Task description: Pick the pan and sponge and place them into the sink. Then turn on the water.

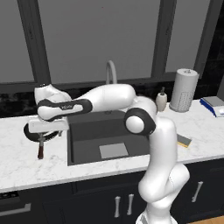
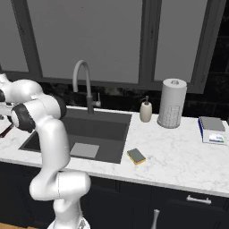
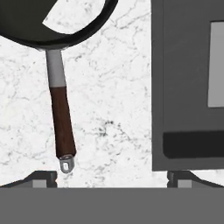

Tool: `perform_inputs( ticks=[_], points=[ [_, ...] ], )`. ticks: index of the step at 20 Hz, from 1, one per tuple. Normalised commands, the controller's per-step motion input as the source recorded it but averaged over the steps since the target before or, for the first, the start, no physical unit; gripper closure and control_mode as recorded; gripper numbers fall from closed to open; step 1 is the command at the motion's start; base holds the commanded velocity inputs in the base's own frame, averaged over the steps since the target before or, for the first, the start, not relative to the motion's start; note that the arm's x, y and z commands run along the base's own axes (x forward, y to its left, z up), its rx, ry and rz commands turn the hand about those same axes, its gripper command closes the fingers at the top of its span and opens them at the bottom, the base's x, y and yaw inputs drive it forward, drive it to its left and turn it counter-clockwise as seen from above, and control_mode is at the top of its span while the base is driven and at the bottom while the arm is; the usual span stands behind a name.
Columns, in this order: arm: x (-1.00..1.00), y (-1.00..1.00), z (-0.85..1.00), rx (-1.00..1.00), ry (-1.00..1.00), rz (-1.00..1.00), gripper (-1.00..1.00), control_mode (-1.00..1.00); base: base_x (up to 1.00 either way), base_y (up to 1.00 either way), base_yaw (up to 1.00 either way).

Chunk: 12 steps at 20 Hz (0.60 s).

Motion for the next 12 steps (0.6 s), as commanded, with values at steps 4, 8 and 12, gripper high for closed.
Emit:
perform_inputs(
  ticks=[4, 8, 12],
  points=[
    [0.12, 0.21, -0.31, -0.05, 0.01, 0.0, -1.0, -1.0, 0.0, 0.0, 0.0],
    [0.13, 0.31, -0.33, -0.01, 0.02, 0.0, -1.0, -1.0, 0.0, 0.0, 0.0],
    [0.16, 0.3, -0.23, -0.03, 0.09, 0.0, -1.0, -1.0, 0.0, 0.0, 0.0]
  ],
)
